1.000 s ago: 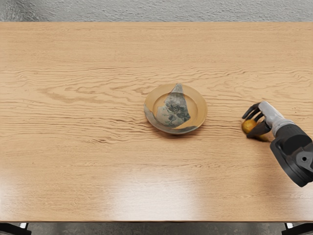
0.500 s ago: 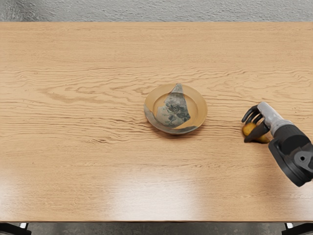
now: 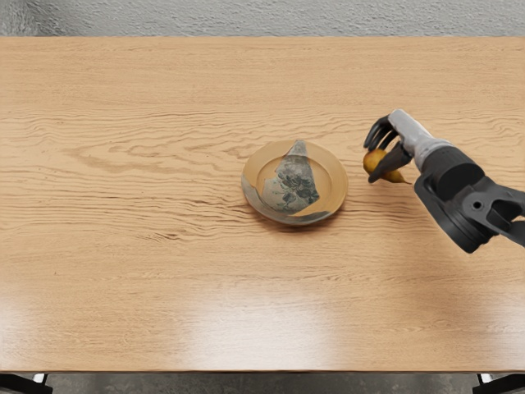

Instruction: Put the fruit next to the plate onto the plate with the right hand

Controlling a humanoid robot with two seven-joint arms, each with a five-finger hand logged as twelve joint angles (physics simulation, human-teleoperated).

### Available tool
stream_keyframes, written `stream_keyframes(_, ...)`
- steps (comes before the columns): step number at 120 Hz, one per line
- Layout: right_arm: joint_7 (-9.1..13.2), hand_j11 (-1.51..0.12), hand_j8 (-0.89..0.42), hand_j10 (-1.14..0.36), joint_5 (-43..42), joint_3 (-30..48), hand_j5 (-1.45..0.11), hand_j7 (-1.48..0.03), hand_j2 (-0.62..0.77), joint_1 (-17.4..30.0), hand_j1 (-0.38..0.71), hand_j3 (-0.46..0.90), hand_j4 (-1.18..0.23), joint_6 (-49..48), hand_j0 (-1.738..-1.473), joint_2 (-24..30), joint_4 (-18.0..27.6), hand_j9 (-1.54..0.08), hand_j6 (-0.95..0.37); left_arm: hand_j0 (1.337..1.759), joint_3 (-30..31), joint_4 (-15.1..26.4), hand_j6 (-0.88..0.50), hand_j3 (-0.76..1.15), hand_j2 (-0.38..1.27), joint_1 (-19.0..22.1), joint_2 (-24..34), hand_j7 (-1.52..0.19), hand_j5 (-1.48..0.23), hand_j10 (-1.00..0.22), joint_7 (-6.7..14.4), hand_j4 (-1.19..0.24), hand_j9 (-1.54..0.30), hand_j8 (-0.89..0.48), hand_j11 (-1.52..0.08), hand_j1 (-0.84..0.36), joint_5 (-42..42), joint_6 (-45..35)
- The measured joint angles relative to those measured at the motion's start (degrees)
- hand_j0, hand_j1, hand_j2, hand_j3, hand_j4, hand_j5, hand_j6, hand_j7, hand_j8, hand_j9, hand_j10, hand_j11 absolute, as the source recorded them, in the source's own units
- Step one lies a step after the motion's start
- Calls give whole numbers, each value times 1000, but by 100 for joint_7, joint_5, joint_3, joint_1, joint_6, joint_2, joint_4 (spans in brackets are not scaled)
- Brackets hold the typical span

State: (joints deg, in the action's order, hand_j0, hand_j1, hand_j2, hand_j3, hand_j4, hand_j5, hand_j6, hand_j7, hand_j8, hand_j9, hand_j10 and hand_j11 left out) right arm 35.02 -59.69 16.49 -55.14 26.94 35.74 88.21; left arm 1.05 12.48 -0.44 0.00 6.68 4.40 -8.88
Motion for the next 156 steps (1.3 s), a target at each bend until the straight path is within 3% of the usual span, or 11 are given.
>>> stream_keyframes(31, -2, -1132, -471, -666, 85, 1, -1173, -1134, 474, -327, 238, 0, -856, -47, -1654, -423, -97, -1140, -641, 1658, 0, 0, -5, 0, 1, 0, 0, -6, -6, -5, 0, -5, -6, -5, -6, 344, 0, 0)
stream_keyframes(52, -2, -1130, -470, -672, 89, -14, -1175, -1134, 477, -394, 239, -1, -856, -143, -1654, -1060, -437, -1135, -641, 1658, 0, 0, -5, 0, 1, 0, 0, -6, -6, -5, 0, -5, -6, -5, -6, 344, 0, 0)
stream_keyframes(68, -4, -1132, -457, -662, 95, -39, -1175, -1134, 602, -405, 315, 0, -856, -183, -1654, -1456, -544, -1134, -624, 1658, 0, 0, -5, 0, 1, 0, 0, -6, -6, -5, 0, -5, -6, -5, -6, 344, 0, 0)
stream_keyframes(83, -2, -1135, -430, -733, 86, -60, -1172, -1131, 584, -405, 376, 0, -853, -201, -1656, -1648, -610, -1135, -615, 1658, 0, 0, -5, 0, 1, 0, 0, -6, -6, -5, 0, -5, -6, -5, -6, 344, 0, 0)
stream_keyframes(98, -1, -655, -265, -429, 56, 35, -676, -654, 303, -393, 79, 0, -494, -168, -1657, -1774, -661, -656, -365, 1658, 0, 0, -5, 0, 1, 0, 0, -5, -5, -4, 0, -5, -5, -5, -5, 344, 0, 0)
stream_keyframes(112, -2, -383, -160, -253, 67, 524, -395, -382, 170, -347, -96, 0, -289, -293, -1657, -1726, -628, -383, -217, 1658, 0, 0, -5, 0, 1, 0, 0, -6, -6, -4, 0, -5, -6, -5, -6, 344, 0, 0)
stream_keyframes(129, -2, -207, -92, -139, 522, 1207, -213, -207, 83, -118, -209, 0, -157, -1048, -1658, -1531, -387, -207, -121, 1658, 0, 0, -5, 0, 1, 0, 0, -6, -6, -5, 0, -5, -6, -5, -6, 344, 0, 0)
stream_keyframes(156, -2, -89, -47, -62, 1644, 3476, -91, -89, 25, 1291, -284, 0, -68, -4320, -1658, -1419, 180, -89, -57, 1658, 0, 0, -5, 0, 1, 0, 0, -6, -6, -5, 0, -5, -6, -5, -6, 344, 0, 0)
